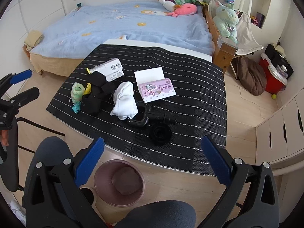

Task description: Collect trash

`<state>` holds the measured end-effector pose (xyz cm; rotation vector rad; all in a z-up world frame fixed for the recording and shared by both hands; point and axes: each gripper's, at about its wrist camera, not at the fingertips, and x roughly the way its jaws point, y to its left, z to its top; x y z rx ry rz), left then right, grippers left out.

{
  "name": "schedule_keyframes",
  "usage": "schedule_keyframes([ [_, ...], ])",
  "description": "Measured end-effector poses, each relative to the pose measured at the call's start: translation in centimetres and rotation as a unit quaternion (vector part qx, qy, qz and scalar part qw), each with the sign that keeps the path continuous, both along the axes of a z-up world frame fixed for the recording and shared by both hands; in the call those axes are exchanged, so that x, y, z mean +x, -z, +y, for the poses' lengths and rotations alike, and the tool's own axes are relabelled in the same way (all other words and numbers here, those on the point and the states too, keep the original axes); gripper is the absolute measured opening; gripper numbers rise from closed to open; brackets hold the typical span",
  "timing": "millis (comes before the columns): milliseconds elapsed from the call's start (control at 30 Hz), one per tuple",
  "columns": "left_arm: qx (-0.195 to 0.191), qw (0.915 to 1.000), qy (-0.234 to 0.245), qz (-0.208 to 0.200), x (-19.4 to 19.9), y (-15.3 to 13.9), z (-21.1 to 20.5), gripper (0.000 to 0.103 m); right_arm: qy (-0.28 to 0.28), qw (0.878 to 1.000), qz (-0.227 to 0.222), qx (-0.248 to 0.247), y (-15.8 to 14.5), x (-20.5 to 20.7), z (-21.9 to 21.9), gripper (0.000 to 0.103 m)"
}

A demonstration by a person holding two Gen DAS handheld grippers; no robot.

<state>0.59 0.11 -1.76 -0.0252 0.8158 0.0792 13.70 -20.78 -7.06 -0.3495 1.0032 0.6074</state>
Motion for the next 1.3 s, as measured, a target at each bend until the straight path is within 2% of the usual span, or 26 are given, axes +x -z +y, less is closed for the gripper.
schedule_keyframes([
  [167,-0.001,1.0,0.006,0.0,-0.2,0.0,-0.1,0.098,-0.003,0.999,0.036,-0.018,2.2,1.9,0.5,0.098],
  [267,-0.002,1.0,0.007,0.0,-0.4,0.1,0.1,0.098,-0.003,0.998,0.058,-0.023,3.3,2.9,0.6,0.078],
  [333,-0.003,1.0,0.007,0.0,-0.5,0.1,0.1,0.098,-0.006,0.997,0.07,-0.026,3.9,3.2,0.7,0.075],
  [567,-0.005,1.0,0.005,0.002,-0.7,0.3,0.5,0.098,-0.018,0.996,0.088,-0.031,4.9,3.5,0.8,0.05],
  [667,-0.005,1.0,0.005,0.002,-0.7,0.3,0.4,0.098,-0.021,0.995,0.092,-0.029,5.1,3.5,0.8,0.044],
  [800,-0.005,1.0,0.005,0.003,-0.8,0.4,0.5,0.098,-0.024,0.995,0.095,-0.025,5.2,3.7,0.7,0.031],
  [1067,-0.008,0.9999,0.01,0.004,-0.8,0.7,0.4,0.098,-0.023,0.996,0.087,-0.003,4.2,3.5,0.3,0.028],
  [1300,-0.01,0.9992,0.034,0.015,0.2,1.0,0.2,0.098,-0.022,0.996,0.075,0.03,2.5,2.3,-0.3,0.028],
])
